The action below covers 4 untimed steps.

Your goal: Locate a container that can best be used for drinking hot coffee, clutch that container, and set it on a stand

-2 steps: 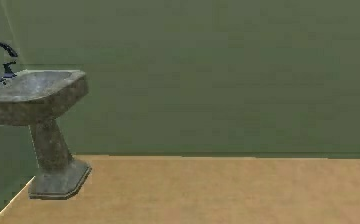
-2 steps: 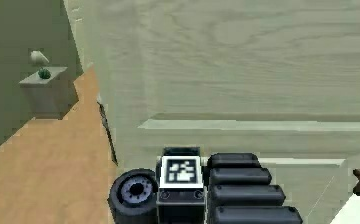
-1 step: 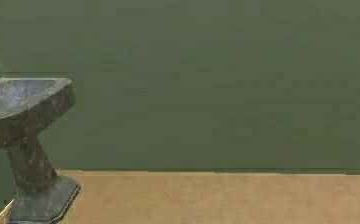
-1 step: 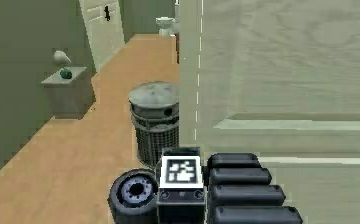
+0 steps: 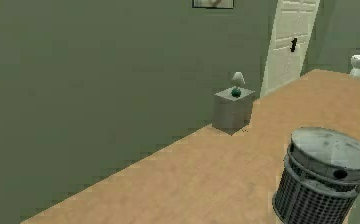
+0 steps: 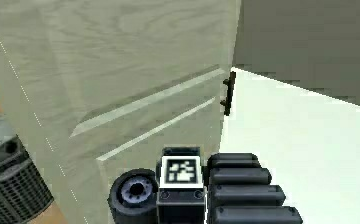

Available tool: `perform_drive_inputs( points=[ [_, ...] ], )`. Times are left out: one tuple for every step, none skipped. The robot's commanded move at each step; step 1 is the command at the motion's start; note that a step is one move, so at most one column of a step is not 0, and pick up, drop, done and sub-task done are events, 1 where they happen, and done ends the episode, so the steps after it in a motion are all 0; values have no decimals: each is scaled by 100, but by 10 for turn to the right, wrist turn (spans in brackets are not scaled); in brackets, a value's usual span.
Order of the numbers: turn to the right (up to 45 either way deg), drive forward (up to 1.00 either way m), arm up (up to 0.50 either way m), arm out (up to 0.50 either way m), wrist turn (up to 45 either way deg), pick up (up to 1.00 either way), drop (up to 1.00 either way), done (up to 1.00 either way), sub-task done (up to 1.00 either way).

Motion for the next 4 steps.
perform_drive_inputs(
  points=[
    [120, 0, 0, 0, 0, 0, 0, 0, 0],
    [0, 60, 0, 0, 0, 0, 0, 0, 0],
    [60, 0, 0, 0, 0, 0, 0, 0, 0],
    [0, 80, 0, 0, 0, 0, 0, 0, 0]
  ],
)
